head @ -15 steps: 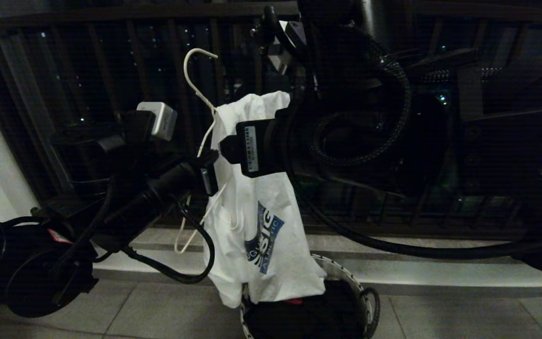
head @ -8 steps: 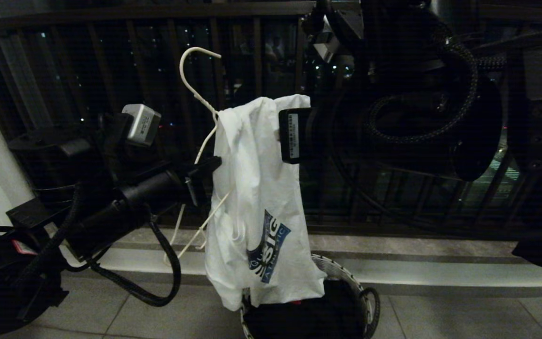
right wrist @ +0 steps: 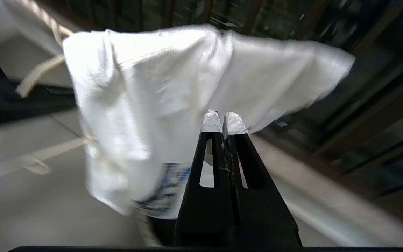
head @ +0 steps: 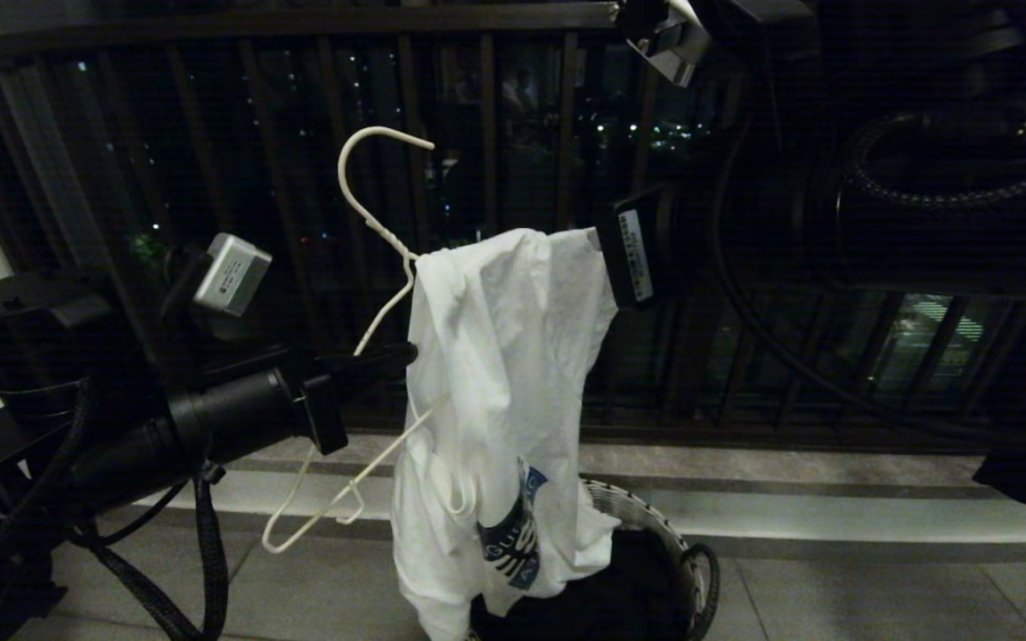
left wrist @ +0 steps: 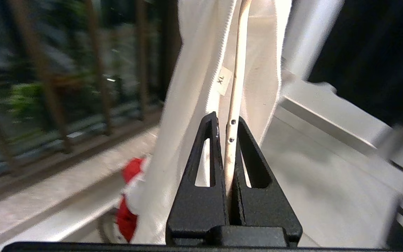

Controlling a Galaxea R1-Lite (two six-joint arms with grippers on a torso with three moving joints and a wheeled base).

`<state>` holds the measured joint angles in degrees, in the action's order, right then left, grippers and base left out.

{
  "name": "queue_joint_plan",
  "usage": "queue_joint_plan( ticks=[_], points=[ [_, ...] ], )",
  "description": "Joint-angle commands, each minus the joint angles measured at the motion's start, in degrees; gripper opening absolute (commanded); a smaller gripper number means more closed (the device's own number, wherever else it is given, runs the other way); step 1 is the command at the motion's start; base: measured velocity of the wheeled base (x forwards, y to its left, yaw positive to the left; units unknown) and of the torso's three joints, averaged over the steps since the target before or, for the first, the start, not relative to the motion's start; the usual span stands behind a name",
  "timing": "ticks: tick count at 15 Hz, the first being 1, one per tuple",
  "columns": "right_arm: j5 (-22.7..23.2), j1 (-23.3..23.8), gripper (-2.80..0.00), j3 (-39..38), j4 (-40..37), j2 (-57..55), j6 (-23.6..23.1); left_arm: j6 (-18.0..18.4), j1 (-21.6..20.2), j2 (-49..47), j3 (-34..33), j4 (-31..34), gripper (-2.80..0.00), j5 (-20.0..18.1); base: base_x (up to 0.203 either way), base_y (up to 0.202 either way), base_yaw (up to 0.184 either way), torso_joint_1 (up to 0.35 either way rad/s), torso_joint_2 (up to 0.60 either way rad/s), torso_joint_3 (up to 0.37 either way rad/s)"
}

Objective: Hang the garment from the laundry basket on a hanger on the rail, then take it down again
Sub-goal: Hang the clothes on the clothes rack

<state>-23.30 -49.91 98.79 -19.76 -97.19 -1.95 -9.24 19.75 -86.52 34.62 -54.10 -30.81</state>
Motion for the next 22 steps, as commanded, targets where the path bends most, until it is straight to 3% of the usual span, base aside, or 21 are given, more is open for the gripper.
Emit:
queue_joint_plan(
  ticks=[1, 2, 3, 7, 8, 12, 15, 16, 22],
  points=[
    [2.1, 0.7, -2.8, 0.1, -0.4, 0.8, -5.8, -0.1, -0.6, 0.4, -1.5, -0.3, -2.8, -3.3, 0.0, 0.0, 0.0, 0.0, 0.0, 0.0],
    [4.3, 1.7, -2.49, 0.4, -0.4, 0.6, -8.9, -0.2, -0.6, 0.8, -2.0, -0.3, -2.8, -4.9, 0.0, 0.0, 0.0, 0.0, 0.0, 0.0],
    [5.6, 2.0, 0.0, 0.6, -0.2, 0.3, -11.0, -0.3, -0.7, 1.0, -2.5, -0.3, -2.8, -6.2, 0.0, 0.0, 0.0, 0.0, 0.0, 0.0],
    [9.2, 3.2, 0.0, 0.5, -0.6, 0.4, -14.9, -0.3, -1.0, 2.4, -4.1, -0.3, -2.8, -11.7, 0.0, 0.0, 0.0, 0.0, 0.0, 0.0],
    [12.3, 3.8, 0.0, 0.5, -0.5, 0.3, -15.5, -0.3, -1.0, 2.9, -4.3, -0.2, -2.8, -12.4, 0.0, 0.0, 0.0, 0.0, 0.0, 0.0],
    [16.8, 4.8, 0.0, 0.1, -0.8, 0.3, -19.8, -0.3, -1.0, 4.1, -4.6, 0.4, -2.8, -12.6, 0.0, 0.0, 0.0, 0.0, 0.0, 0.0],
    [22.0, 5.9, 0.0, 0.6, -6.2, 0.9, -21.4, -0.4, -0.9, 4.7, -4.5, 0.5, -2.8, -12.7, 0.0, 0.0, 0.0, 0.0, 0.0, 0.0],
    [23.4, 6.5, 0.0, 0.8, -6.2, 0.6, -22.4, -0.4, -1.0, 4.8, -4.4, 0.5, -2.8, -14.2, 0.0, 0.0, 0.0, 0.0, 0.0, 0.0],
    [28.4, 8.3, 0.0, 6.2, -6.3, -4.5, -25.6, -0.9, -0.9, 5.0, -4.1, 0.5, -2.8, -15.2, 0.0, 0.0, 0.0, 0.0, 0.0, 0.0]
  ],
)
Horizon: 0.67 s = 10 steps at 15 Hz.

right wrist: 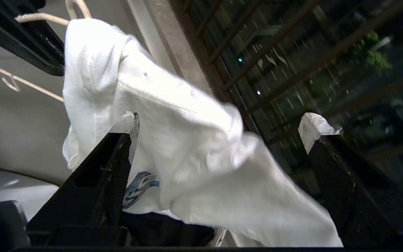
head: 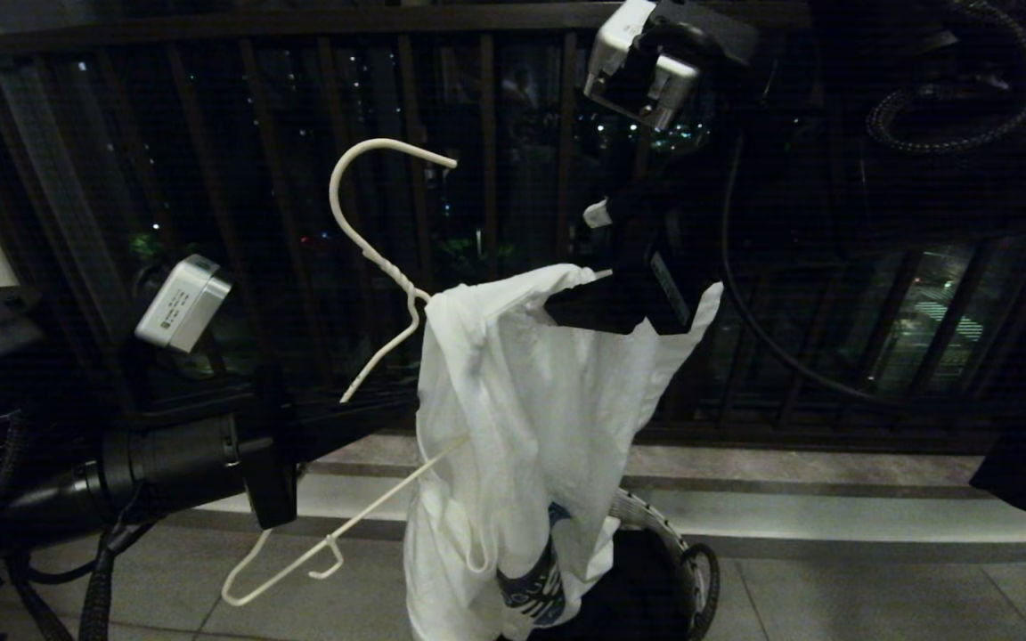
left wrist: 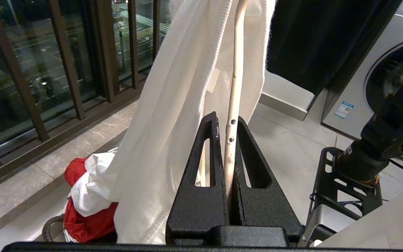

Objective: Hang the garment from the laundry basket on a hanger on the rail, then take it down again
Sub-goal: Hang the clothes on the clothes rack

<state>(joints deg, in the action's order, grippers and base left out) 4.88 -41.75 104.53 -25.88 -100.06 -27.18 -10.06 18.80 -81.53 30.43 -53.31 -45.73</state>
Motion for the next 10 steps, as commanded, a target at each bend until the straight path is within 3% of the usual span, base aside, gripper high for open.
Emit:
queue_joint_plan(
  ticks=[1, 7, 10],
  points=[
    [0.3, 0.3, 0.0, 0.5, -0.2, -2.4, -0.8, -0.1, 0.0, 0.1, 0.0, -0.3, -2.8, -0.2, 0.0, 0.0, 0.0, 0.0, 0.0, 0.0],
    [2.9, 0.1, 0.0, 0.7, -0.1, -5.8, -2.7, -0.1, 0.3, 1.9, -0.1, 0.1, -2.8, -0.3, 0.0, 0.0, 0.0, 0.0, 0.0, 0.0],
    [4.5, 0.2, 0.0, 1.7, -0.2, -7.0, -3.5, 0.0, 0.4, 4.7, 0.6, 4.3, -2.8, -0.7, 0.0, 0.0, 0.0, 0.0, 0.0, 0.0]
  ],
)
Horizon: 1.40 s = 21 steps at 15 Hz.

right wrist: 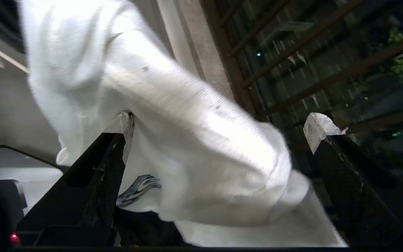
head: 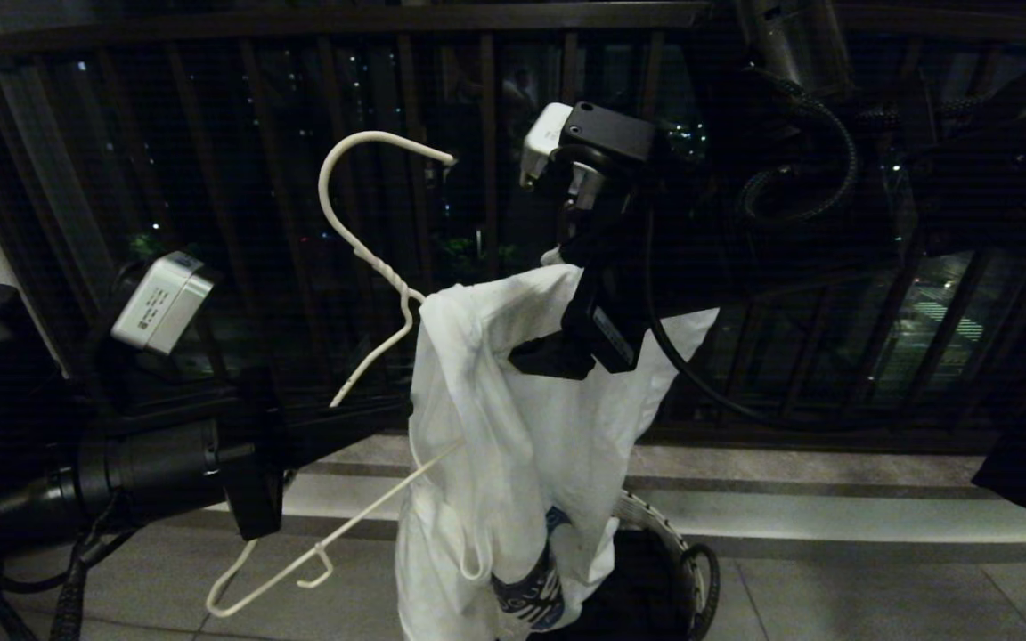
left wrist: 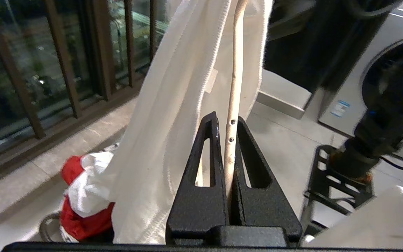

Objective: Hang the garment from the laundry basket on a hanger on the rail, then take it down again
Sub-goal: Hang the clothes on the clothes rack

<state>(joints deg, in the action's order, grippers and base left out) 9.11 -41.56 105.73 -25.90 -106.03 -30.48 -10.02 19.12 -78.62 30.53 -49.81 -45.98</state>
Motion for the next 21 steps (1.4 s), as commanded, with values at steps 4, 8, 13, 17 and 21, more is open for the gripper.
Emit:
queue_joint_plan(
  ticks=[4, 8, 13, 17, 21],
  points=[
    [1.2, -0.2, -2.8, 0.7, -0.2, -1.6, -1.0, 0.1, 0.0, 2.0, 0.6, 0.9, -2.8, -0.5, 0.0, 0.0, 0.0, 0.0, 0.0, 0.0],
    [1.3, -1.0, -2.8, 0.4, -0.5, -1.5, -1.0, 0.2, 0.0, 2.0, 0.6, 0.9, -2.8, -0.5, 0.0, 0.0, 0.0, 0.0, 0.0, 0.0],
    [1.3, -1.3, -2.8, 0.3, -0.6, -0.5, -0.9, 0.2, 0.0, 1.5, 1.4, 1.0, -2.8, -0.4, 0.0, 0.0, 0.0, 0.0, 0.0, 0.0],
    [1.4, -1.3, -2.8, 0.0, -0.5, 0.1, -0.9, 0.5, 0.0, 1.4, 1.3, 0.9, -2.8, -0.3, 0.0, 0.0, 0.0, 0.0, 0.0, 0.0],
    [1.5, -1.2, -2.8, -0.3, -0.5, 0.8, -0.9, 0.5, -0.1, 1.2, 1.4, 0.9, 0.0, -0.2, 0.0, 0.0, 0.0, 0.0, 0.0, 0.0]
  ],
)
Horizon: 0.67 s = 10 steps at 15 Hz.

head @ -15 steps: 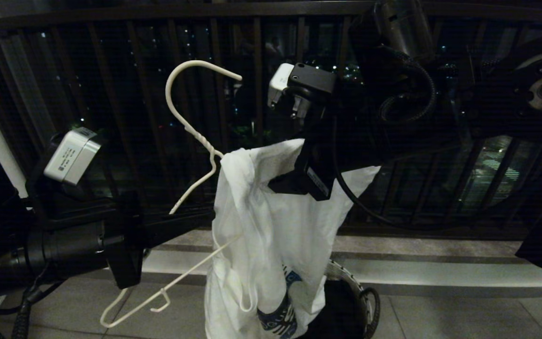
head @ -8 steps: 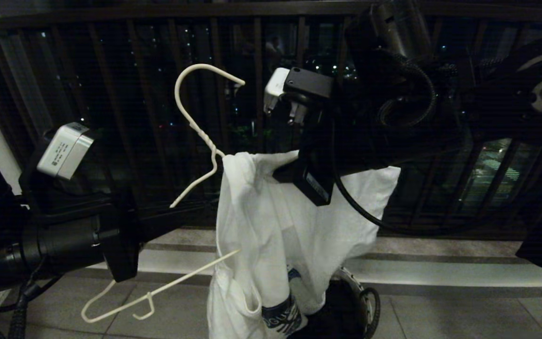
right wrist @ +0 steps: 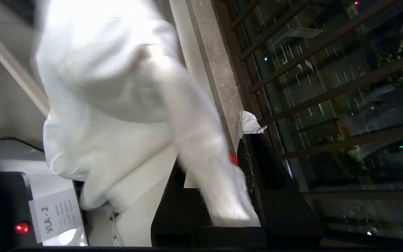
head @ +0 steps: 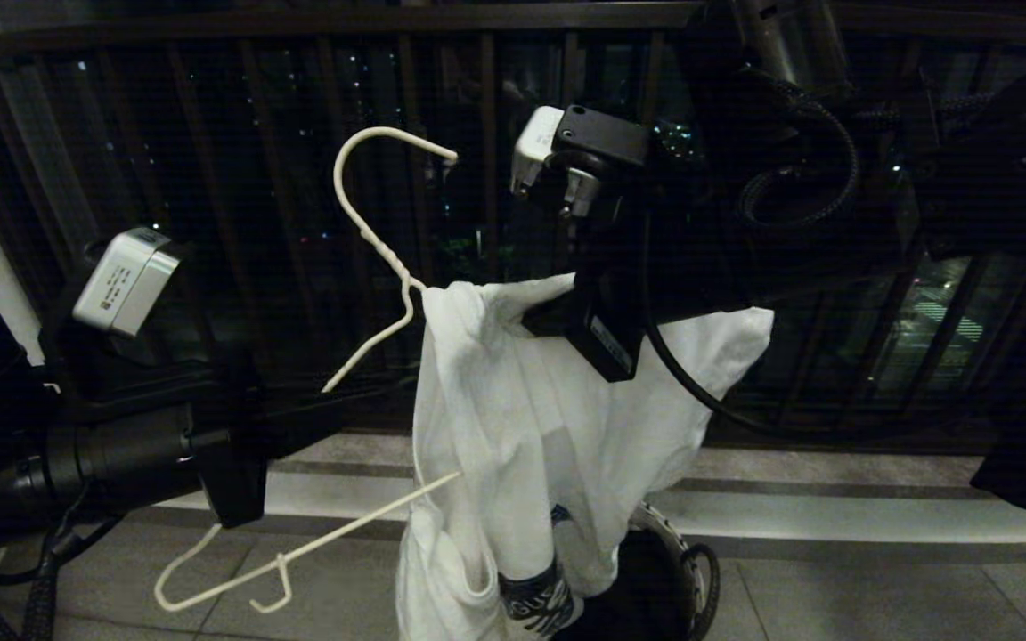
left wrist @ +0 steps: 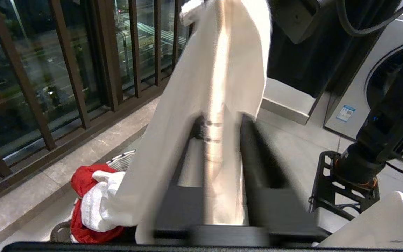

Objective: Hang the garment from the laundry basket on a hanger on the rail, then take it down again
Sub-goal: Hang the clothes on the clothes rack

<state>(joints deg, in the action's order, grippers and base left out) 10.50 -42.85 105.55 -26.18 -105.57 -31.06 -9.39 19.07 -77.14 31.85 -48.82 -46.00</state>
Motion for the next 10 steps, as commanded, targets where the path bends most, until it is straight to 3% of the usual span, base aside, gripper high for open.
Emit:
queue_joint_plan(
  ticks=[1, 5, 8, 10],
  points=[
    [0.1, 0.0, -2.8, -0.4, -0.2, 0.6, -0.3, -0.1, -0.2, -0.3, 0.0, -0.1, 0.0, -0.2, 0.0, 0.0, 0.0, 0.0, 0.0, 0.0],
    [0.1, 1.8, -2.8, -1.0, -0.2, 0.6, -0.3, 0.1, -0.5, -0.2, 0.7, -0.2, 0.0, 0.5, 0.0, 0.0, 0.0, 0.0, 0.0, 0.0],
    [0.1, 3.4, -2.8, -1.1, -0.1, 1.3, -0.3, 0.3, -5.9, -0.1, 2.8, -0.5, 0.0, 1.8, 0.0, 0.0, 0.0, 0.0, 0.0, 0.0],
    [0.0, 3.7, -2.8, -1.3, -0.1, 1.3, -0.2, 0.1, -6.7, -0.2, 4.1, -0.5, 0.0, 6.2, 0.0, 0.0, 0.0, 0.0, 0.0, 0.0]
  ],
)
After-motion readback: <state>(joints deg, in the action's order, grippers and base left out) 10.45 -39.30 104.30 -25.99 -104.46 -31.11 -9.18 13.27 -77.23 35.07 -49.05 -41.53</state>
